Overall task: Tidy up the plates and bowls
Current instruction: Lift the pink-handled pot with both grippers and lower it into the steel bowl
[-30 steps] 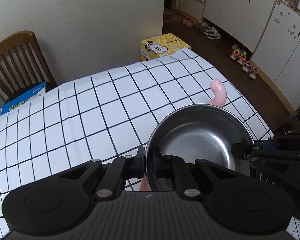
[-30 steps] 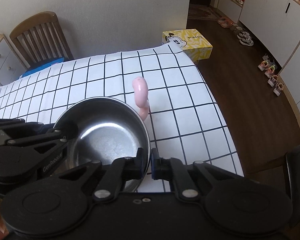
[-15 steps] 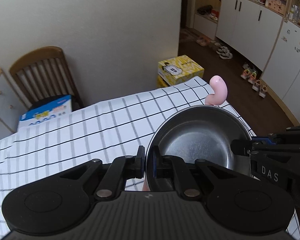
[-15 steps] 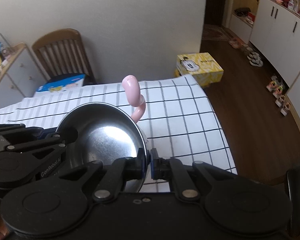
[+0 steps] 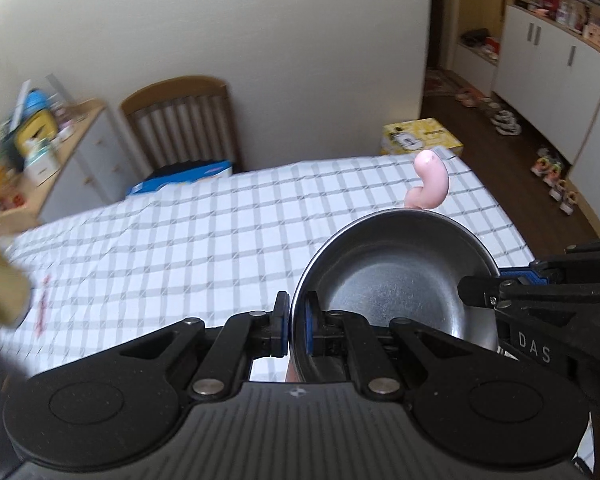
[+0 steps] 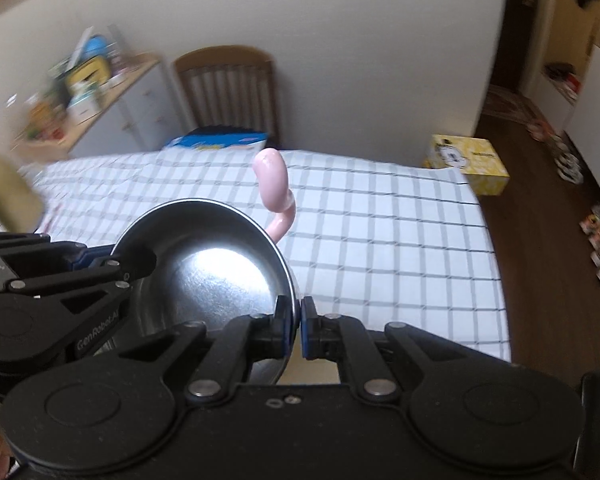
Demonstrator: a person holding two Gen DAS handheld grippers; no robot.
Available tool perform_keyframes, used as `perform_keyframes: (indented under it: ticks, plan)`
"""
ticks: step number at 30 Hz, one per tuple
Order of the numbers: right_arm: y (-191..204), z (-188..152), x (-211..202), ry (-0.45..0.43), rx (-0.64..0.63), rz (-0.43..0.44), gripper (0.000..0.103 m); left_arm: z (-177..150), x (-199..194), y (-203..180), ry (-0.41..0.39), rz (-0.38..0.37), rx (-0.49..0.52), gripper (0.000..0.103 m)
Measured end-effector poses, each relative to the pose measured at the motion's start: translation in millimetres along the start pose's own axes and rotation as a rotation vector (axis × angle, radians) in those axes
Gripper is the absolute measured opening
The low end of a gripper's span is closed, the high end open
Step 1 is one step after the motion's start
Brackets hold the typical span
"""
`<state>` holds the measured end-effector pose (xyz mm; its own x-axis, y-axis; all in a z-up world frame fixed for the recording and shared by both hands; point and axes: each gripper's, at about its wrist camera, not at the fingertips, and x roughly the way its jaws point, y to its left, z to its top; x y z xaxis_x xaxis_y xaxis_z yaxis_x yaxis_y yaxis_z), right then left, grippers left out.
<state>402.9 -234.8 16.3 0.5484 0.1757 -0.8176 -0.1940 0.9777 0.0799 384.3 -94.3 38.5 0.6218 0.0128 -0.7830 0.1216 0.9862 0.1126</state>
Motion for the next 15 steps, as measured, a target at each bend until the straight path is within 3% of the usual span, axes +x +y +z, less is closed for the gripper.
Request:
perform_keyframes:
  ticks: [8, 15]
  plan:
    - [66.7, -50.2, -26.8, 0.048, -0.151, 0.111, 0.006, -82.0, -55.1, 36.6, 0.077, 0.107, -0.106, 0.007]
    - [126.0, -93.0, -28.4, 0.120, -0.255, 0.185, 0.006, -147.9, -79.3, 77.8, 0.149, 0.151, -0.182, 0.007]
